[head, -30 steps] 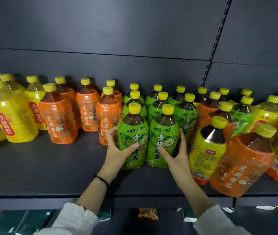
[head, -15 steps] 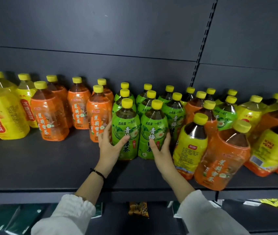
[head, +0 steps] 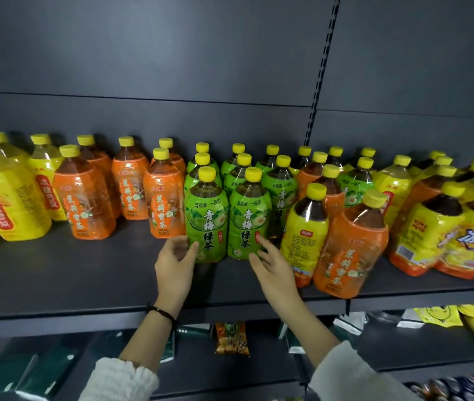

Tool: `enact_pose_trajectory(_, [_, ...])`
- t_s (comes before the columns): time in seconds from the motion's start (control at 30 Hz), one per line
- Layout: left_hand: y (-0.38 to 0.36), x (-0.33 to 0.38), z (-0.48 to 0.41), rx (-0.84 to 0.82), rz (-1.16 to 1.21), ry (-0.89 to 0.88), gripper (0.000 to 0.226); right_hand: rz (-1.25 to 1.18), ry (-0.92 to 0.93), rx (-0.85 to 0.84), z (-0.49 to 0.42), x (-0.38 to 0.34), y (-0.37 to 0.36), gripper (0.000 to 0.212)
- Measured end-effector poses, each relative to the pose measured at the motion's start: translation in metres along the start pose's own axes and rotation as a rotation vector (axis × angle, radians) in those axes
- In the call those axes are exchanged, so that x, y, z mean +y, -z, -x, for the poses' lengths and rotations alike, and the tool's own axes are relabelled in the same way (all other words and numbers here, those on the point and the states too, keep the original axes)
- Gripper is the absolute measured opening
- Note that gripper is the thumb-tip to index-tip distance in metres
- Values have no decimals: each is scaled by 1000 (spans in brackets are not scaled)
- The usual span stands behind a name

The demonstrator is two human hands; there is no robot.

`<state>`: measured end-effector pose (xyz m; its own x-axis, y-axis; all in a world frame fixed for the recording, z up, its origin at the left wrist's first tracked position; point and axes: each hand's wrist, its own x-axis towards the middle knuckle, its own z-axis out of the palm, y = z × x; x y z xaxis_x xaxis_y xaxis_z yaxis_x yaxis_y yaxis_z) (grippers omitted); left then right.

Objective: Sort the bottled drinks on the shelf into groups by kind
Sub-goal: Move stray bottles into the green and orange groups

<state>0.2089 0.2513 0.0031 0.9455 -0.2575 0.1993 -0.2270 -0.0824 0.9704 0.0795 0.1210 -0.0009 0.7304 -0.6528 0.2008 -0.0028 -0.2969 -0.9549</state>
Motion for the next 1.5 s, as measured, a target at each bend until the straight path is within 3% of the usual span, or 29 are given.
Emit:
enact_pose_trajectory(0.1, [-6, 5, 29, -52, -16, -38, 15, 3, 39, 52, 32, 3, 28, 20])
enact_pose_trajectory(0.27, [-51, 26, 72, -271, 27, -95, 30, -34, 81, 438, 55, 13, 107, 6])
enact_pose_trajectory(0.37, [-89, 40, 89, -357, 46, -121, 62, -10, 125, 554, 54, 18, 149, 28])
enact_pose_trajectory(0.5, [-133, 50, 98, -332, 126, -111, 93, 17, 38, 319, 26, 32, 187, 93])
enact_pose_trajectory(0.57, [-149, 53, 99, -304, 166, -114, 94, -41, 38, 141, 13, 33, 199, 101])
enact_pose_trajectory(0.67, [-162, 51, 100, -194, 140, -168, 81, -77, 42, -43, 1, 32, 209, 90])
enact_pose_trajectory(0.77, [-166, 48, 97, -93, 60, -200, 74, -82, 44, -82, -2, 36, 217, 87])
enact_pose_trajectory(0.9, [-170, 44, 90, -80, 47, -219, 74, -137, 55, -160, 3, 38, 222, 87])
enact_pose_trajectory(1.1, [-161, 44, 82, -218, 145, -142, 69, -170, 70, -180, 10, 33, 204, 82])
enact_pose_trajectory(1.23, [-144, 35, 99, -330, 193, -146, 85, -203, 107, -123, 15, 30, 196, 76])
enact_pose_trajectory(1.37, [-121, 30, 111, -529, 75, -223, 95, -233, 131, -157, 24, 21, 176, 66])
enact_pose_trajectory(1.5, [-100, 40, 105, -598, 207, -81, 97, -219, 163, -222, 33, 6, 142, 71])
